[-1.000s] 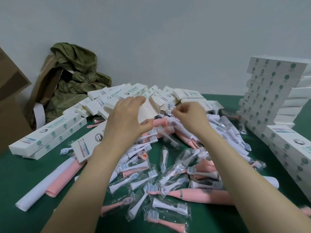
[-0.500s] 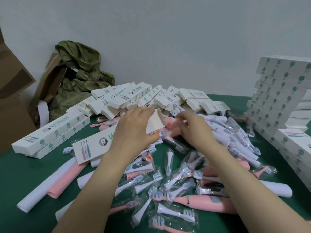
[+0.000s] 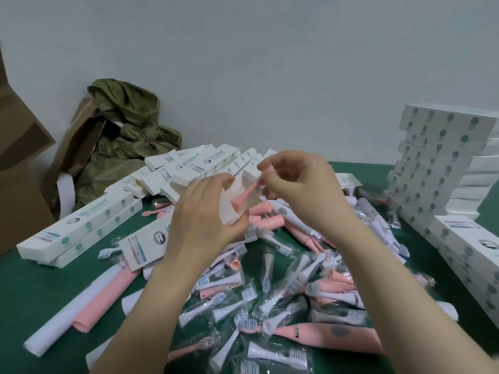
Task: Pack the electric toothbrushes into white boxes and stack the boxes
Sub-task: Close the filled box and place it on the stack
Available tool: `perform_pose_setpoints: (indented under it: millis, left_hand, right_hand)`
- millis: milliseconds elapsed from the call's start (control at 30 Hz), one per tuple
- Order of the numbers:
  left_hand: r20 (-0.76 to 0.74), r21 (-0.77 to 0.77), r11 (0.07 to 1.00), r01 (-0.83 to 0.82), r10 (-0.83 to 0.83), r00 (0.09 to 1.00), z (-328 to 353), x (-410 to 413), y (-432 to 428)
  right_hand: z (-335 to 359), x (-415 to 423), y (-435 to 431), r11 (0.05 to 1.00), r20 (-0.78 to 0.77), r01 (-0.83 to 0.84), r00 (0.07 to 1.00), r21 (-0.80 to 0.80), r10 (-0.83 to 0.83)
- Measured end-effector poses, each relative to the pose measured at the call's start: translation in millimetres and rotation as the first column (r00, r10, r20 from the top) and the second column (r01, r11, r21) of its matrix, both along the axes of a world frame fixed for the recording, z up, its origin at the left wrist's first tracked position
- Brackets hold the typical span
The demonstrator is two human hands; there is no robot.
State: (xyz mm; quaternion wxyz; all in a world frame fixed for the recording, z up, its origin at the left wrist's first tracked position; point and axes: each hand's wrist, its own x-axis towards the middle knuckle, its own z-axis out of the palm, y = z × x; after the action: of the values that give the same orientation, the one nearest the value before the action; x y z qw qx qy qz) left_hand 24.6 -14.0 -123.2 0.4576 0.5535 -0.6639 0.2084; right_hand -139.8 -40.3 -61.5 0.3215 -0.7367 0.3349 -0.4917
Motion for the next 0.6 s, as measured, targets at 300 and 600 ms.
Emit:
perform_pose_setpoints:
  millis: [300,600]
  left_hand:
    - [-0.046,0.005,1.000,0.013,-0.013,0.999,1,-1,2]
    - [-0.154,-0.044,0.999,0.007,-0.014,0.988,3,3,10]
  right_hand:
    - [-19,33,8,0.977,0.141,0.144,0.982,-0.158,-0.122]
    - [-48,64,20,0.930,-0.015,0.130,0.990,-0.344,-0.144]
